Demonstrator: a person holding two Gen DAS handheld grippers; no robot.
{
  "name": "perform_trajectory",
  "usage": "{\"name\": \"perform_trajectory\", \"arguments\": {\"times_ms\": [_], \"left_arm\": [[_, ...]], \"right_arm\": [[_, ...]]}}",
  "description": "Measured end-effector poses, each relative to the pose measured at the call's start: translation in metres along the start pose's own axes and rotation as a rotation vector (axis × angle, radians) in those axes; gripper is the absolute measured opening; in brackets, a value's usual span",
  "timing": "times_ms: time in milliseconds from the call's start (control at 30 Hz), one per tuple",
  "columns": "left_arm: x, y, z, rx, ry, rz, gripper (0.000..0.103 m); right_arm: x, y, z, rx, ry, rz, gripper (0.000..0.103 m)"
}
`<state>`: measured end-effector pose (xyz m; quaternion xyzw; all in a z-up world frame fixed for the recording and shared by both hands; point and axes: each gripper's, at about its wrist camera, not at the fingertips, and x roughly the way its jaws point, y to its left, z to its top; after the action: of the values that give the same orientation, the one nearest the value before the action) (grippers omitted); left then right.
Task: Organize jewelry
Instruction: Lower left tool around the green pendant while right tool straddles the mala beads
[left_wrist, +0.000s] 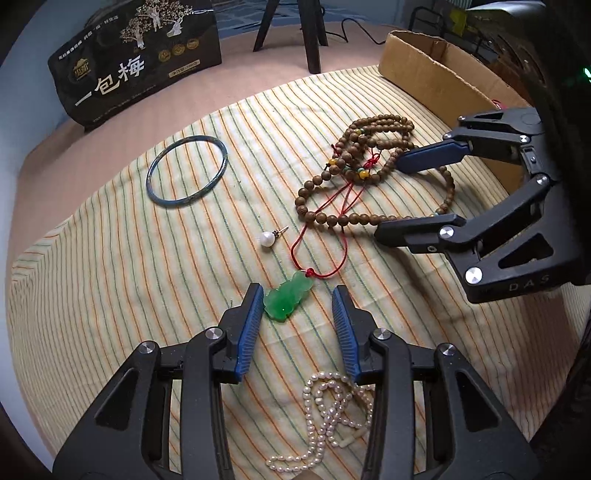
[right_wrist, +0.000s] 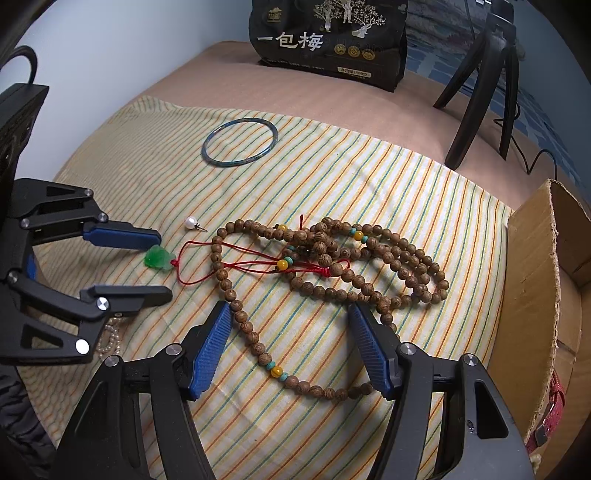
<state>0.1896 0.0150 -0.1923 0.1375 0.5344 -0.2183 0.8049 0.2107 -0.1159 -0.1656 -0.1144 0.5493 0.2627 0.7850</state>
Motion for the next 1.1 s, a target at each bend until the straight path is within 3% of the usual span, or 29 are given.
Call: {"name": "perform_trajectory", "arguments": {"times_ms": [100, 167, 467, 600, 667, 867, 1000, 1100], "left_arm": [[0.002, 0.001, 0.003, -0.010, 0.002, 0.008, 0.031], [0.003, 0.000, 0.005, -0.012, 0.003, 0.014, 0.018], [0.000, 0.013, 0.004, -0.100, 0.003, 0.027, 0.017], [-0.003, 0.018, 0.000, -0.120, 0.002, 0.026, 0.016], [-0.003, 0.019, -0.001, -0.122, 0.002, 0.029, 0.016], [-0.004, 0.024, -0.001, -0.127, -0.003, 0.030, 0.016], [-0.002, 0.025, -0.003, -0.131, -0.003, 0.024, 0.016], [-0.001, 0.025, -0.002, -0.128, -0.004, 0.024, 0.016]], "right_arm": [[-0.001, 0.001, 0.000, 0.001, 0.000, 0.000, 0.065], [-0.001, 0.000, 0.001, 0.006, 0.000, 0.003, 0.064], [-0.001, -0.003, 0.001, 0.018, -0.006, 0.004, 0.063], [-0.003, -0.003, 0.000, 0.014, -0.006, -0.013, 0.043], [-0.006, -0.006, 0.002, 0.039, -0.002, 0.014, 0.039], [-0.016, -0.007, 0.006, 0.033, -0.004, 0.030, 0.039], [-0.016, 0.000, 0.008, -0.018, -0.012, -0.009, 0.053], [-0.015, 0.003, 0.012, -0.026, -0.019, -0.001, 0.054]]}}
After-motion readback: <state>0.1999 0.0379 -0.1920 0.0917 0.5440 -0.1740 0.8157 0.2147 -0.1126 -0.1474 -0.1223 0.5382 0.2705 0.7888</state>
